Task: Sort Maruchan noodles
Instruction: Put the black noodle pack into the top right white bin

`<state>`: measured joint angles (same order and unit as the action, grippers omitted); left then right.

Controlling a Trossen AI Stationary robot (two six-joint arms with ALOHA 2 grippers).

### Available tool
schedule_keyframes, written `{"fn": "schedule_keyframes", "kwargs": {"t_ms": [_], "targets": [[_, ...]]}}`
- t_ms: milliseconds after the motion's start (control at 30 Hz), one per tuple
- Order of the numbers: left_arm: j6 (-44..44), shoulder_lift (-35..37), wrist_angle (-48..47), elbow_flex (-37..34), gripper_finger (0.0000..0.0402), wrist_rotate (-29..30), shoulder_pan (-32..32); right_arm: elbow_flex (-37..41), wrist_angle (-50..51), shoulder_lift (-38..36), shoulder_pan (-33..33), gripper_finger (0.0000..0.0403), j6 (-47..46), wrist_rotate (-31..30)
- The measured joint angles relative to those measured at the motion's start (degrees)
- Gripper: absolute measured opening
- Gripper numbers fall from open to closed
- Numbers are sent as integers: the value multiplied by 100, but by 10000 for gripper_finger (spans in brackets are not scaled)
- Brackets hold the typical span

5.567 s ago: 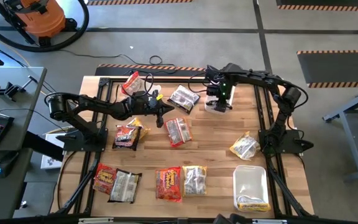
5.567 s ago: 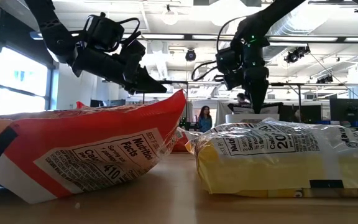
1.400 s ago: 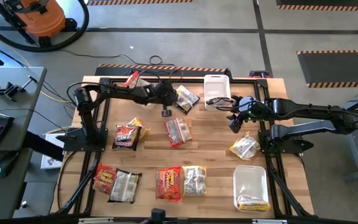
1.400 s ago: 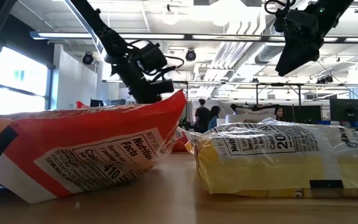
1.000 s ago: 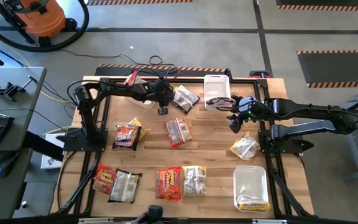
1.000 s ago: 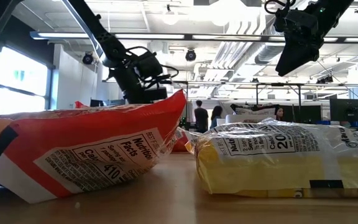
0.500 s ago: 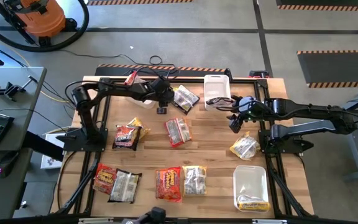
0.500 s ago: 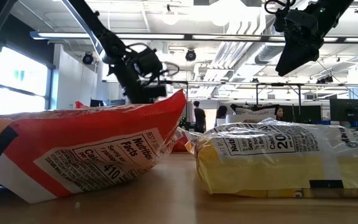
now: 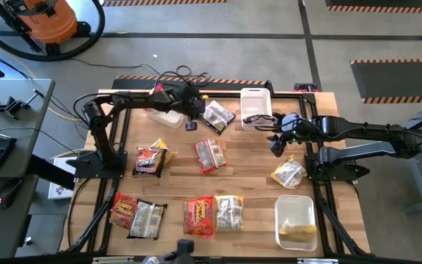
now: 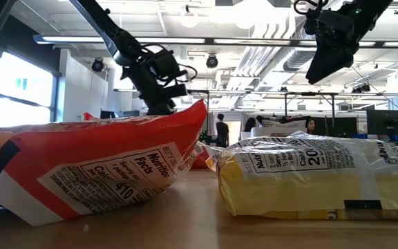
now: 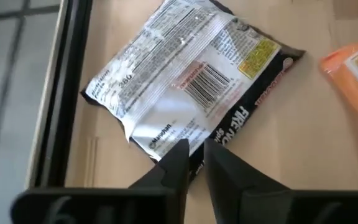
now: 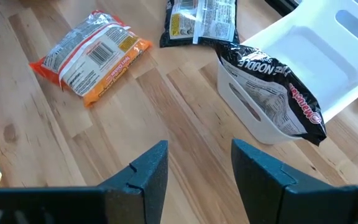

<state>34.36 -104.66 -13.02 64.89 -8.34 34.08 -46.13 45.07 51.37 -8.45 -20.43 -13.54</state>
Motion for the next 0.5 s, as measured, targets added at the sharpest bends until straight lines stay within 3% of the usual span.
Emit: {"fn": "schedule_keyframes", "kwargs": {"t_ms": [167, 500], "targets": [[-169, 2, -434, 349, 43, -138, 81, 0, -157, 0, 0, 158, 42, 0], [170, -299, -605, 343, 135, 2, -49, 0, -250, 0, 0, 158, 112, 11]]}}
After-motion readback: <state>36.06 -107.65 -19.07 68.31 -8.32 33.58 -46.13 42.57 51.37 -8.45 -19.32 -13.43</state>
